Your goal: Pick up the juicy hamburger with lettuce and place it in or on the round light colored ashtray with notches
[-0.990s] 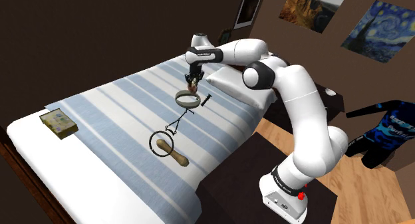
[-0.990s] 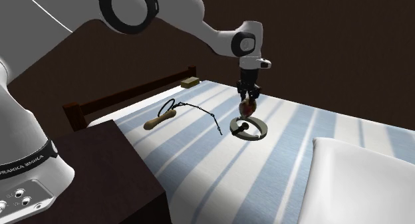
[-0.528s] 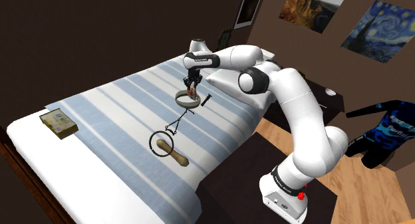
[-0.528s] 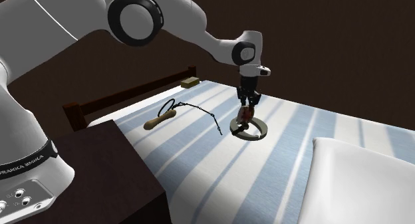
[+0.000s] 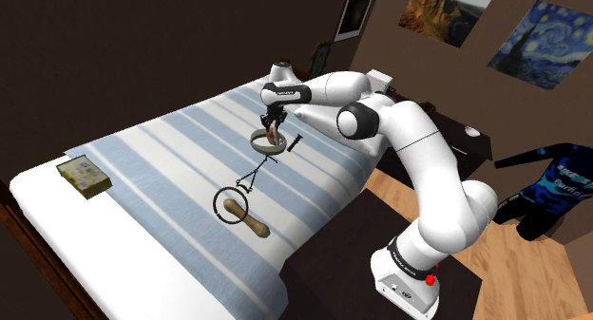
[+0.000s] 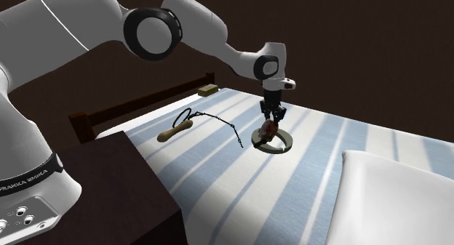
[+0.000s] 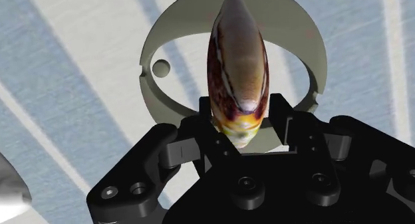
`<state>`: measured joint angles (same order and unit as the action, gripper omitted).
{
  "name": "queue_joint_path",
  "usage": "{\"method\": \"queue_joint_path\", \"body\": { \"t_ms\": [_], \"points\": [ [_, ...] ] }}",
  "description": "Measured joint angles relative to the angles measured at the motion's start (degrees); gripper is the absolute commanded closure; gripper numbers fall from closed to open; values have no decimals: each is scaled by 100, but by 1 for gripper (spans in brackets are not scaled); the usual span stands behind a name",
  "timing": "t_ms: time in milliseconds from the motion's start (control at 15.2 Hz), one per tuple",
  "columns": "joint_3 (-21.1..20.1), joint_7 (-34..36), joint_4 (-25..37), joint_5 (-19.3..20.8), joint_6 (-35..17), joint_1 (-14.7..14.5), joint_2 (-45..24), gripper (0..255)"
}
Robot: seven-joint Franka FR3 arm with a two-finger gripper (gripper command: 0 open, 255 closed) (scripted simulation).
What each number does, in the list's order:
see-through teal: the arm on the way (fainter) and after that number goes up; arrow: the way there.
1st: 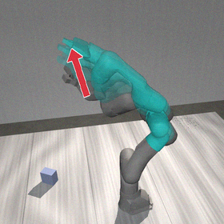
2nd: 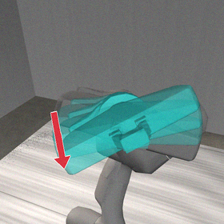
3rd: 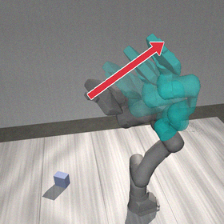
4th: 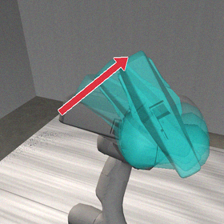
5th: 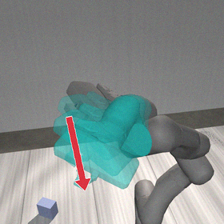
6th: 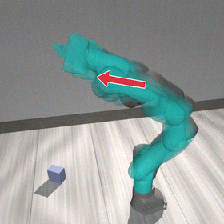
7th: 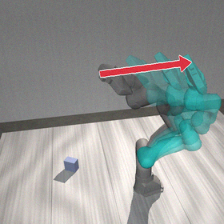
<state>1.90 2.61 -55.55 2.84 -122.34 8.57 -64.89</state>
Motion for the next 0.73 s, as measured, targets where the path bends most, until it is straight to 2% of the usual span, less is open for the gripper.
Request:
{"method": "queue_joint_path", "body": {
  "t_ms": [66, 462, 528, 726],
  "points": [
    [-4, -18, 277, -7, 60, 15, -176, 255],
    [3, -2, 165, 1, 90, 7, -151, 255],
    [5, 5, 112, 3, 71, 3, -121, 0],
    [-2, 10, -157, 1, -4, -5, -55, 0]
  ]
}}
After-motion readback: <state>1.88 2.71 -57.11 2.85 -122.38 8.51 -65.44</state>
